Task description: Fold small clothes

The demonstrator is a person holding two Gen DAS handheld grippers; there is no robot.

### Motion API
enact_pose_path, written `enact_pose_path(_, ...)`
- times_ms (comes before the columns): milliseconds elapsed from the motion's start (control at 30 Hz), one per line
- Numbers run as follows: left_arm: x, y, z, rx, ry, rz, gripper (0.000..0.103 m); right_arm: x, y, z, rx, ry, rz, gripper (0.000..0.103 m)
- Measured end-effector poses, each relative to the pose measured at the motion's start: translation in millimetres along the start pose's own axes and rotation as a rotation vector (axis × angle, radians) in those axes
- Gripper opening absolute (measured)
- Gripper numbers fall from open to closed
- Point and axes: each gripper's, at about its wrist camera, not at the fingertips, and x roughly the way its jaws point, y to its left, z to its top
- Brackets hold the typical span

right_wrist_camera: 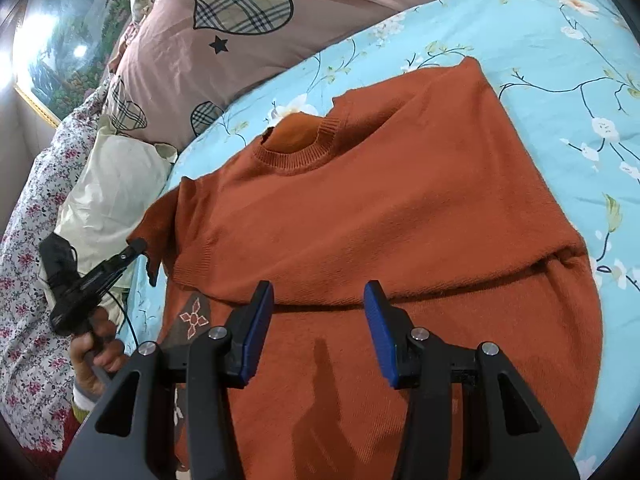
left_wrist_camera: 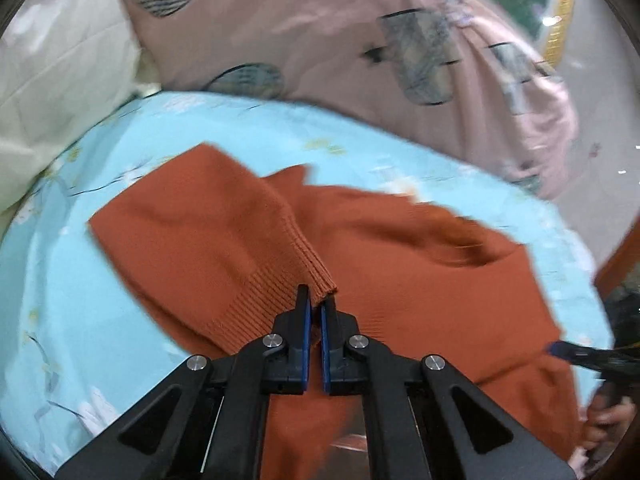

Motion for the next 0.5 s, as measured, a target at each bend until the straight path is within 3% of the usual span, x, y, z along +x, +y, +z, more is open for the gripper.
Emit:
enact_pose_path(133,-12,-62,0,0.056,-0.007,-0.15,0.003,-14,-4,-1,0.007,-0.028,0.001,0.048)
enact_pose_path(267,-2,-131,-6,0.114,0.035,-0.313,0.002,-26,-17,0,0.038,-0.057,-0.015,0.048)
enact_pose_path(400,32,-189,-14,0.165,0.091,-0.394,0.002,-37,-34,1,0.084,-0.078,-0.032,0.048)
enact_pose_path(500,77,-204,-24,0.13,0.194,-0.4,0.003,-39,-40,3,0.092,-0.086,-0.041,0.048)
